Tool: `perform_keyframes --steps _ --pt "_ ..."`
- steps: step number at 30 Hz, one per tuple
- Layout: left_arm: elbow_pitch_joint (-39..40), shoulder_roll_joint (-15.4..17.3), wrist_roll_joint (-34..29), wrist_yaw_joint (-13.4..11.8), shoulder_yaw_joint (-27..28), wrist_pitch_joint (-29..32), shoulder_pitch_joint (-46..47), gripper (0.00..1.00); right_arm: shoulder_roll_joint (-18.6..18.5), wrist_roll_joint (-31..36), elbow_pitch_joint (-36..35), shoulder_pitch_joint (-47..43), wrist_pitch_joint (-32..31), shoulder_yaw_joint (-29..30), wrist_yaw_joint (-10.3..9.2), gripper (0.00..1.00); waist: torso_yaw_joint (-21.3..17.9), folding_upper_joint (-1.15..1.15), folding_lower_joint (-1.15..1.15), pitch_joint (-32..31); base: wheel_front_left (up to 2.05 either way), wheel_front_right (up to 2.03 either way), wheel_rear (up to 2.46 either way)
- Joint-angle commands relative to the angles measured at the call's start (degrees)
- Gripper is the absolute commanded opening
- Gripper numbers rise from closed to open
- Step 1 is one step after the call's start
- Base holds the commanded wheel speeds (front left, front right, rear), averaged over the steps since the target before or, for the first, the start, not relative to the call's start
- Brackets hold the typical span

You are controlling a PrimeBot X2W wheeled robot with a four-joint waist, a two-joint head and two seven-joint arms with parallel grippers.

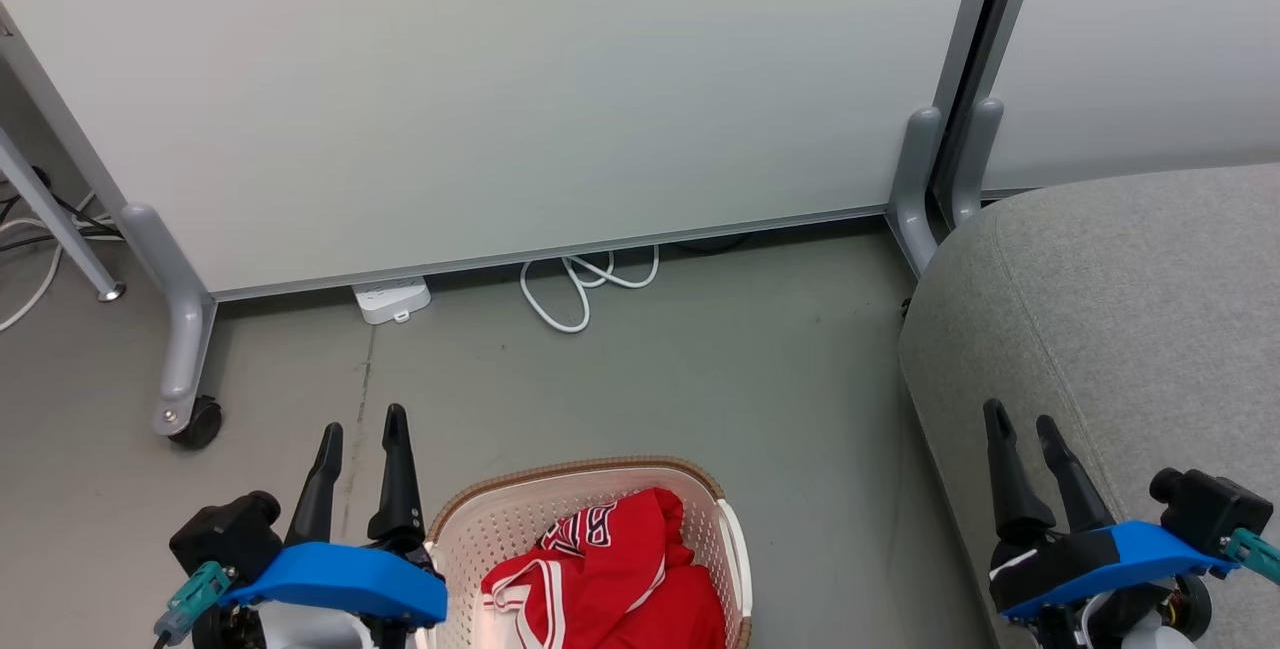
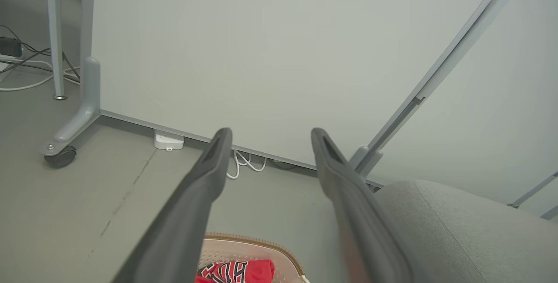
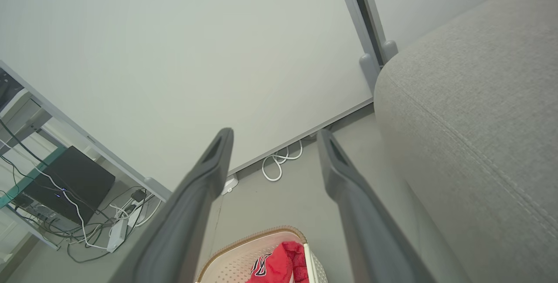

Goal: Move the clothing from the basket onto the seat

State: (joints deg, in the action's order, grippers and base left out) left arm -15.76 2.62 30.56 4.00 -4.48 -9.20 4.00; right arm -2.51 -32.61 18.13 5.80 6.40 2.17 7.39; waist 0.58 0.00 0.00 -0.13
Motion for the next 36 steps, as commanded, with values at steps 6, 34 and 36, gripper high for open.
perform_keyframes --steps 6,34,36 --pt "0.34 0.33 -3.26 -0.24 -0.83 -1.28 1.23 1.0 -0.46 4.8 0.08 1.59 1.05 -0.25 0.11 1.0 0.1 0.0 0.0 0.03 0.0 0.0 0.0" --pt "-1.15 0.33 -11.58 -1.24 -2.5 -4.71 0.99 1.0 -0.52 17.79 0.87 2.01 3.51 -0.49 0.15 1.0 -0.09 0.0 0.0 0.08 0.0 0.0 0.0" --pt "-1.32 0.33 -12.06 -1.29 -2.68 -4.81 1.02 1.0 -0.52 18.58 0.98 2.06 3.78 -0.45 0.15 1.0 -0.07 0.0 0.0 0.07 0.0 0.0 0.0"
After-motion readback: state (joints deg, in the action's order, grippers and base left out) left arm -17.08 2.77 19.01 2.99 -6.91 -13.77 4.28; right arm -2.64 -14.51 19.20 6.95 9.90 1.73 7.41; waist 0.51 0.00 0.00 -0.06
